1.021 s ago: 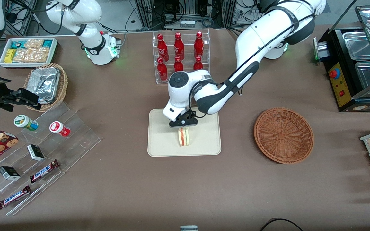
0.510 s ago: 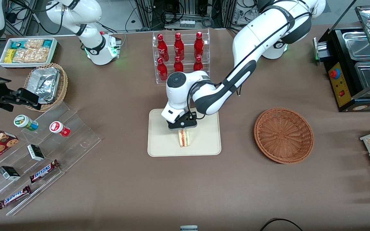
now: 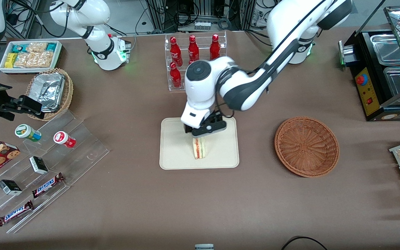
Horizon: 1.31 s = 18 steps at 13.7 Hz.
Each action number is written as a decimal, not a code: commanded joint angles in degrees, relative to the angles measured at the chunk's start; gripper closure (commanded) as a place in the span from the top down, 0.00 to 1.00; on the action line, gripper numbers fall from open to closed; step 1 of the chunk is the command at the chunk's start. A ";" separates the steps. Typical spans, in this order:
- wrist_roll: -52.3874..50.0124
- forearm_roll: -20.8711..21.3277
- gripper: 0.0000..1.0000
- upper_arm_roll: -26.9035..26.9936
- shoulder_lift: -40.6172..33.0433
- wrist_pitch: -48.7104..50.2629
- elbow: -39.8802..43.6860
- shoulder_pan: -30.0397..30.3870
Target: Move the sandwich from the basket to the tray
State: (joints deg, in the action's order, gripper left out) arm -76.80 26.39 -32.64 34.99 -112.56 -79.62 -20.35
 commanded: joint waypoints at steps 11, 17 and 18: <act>36.76 -17.94 0.99 0.20 -21.88 26.33 -4.04 27.44; 57.70 -25.59 0.99 5.18 -30.94 26.86 -10.20 36.27; 59.55 -26.99 1.00 8.52 -31.91 26.95 -10.29 34.69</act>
State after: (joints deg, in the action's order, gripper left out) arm -21.59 2.24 -28.59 7.37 -85.68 -86.90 15.48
